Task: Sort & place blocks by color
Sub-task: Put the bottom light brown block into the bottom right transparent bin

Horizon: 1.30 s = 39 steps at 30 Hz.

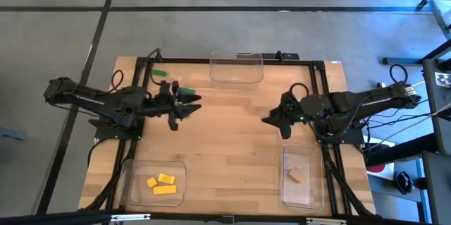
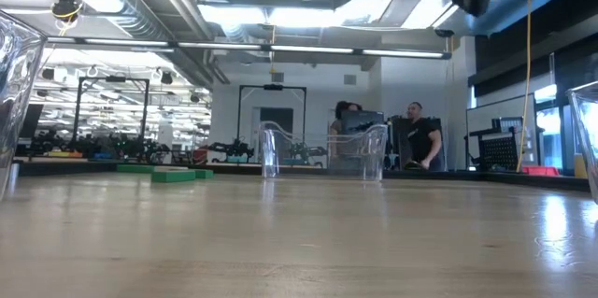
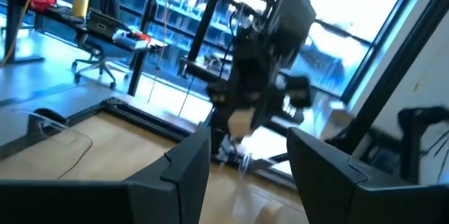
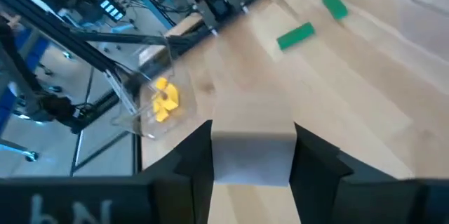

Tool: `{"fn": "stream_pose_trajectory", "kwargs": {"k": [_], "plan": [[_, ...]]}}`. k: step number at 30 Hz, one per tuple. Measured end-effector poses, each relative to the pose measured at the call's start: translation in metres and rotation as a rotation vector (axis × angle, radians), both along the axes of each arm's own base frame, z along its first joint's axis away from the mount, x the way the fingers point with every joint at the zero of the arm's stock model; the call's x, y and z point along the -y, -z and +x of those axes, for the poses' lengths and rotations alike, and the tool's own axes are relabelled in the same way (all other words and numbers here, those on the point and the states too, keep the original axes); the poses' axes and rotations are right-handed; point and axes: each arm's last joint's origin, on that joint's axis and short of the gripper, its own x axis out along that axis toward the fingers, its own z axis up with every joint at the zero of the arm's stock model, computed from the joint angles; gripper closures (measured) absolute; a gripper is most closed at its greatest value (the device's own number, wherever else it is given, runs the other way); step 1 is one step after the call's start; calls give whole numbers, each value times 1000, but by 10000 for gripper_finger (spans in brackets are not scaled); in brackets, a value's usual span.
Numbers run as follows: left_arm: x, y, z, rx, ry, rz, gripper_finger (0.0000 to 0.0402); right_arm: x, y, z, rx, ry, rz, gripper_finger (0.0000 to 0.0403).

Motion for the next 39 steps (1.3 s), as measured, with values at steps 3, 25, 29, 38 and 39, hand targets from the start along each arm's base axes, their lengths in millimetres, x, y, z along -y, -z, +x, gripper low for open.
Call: {"fn": "stream_pose_trajectory", "kwargs": {"k": [3,25,29,38,39], "plan": [[-1,2,-8,26,-4,-19,222,-1,16,-6,36,-5,38,261],[-3,-2,-15,41,-24,87,225,8,5,-22,508,-47,10,260],[-3,-2,-15,41,-28,86,225,8,5,-22,502,-47,31,260],[-4,-2,-15,39,-53,82,225,-1,-25,-28,171,-102,154,260],[-4,-2,-15,39,-53,82,225,-5,-29,-29,124,-118,162,260]]}}
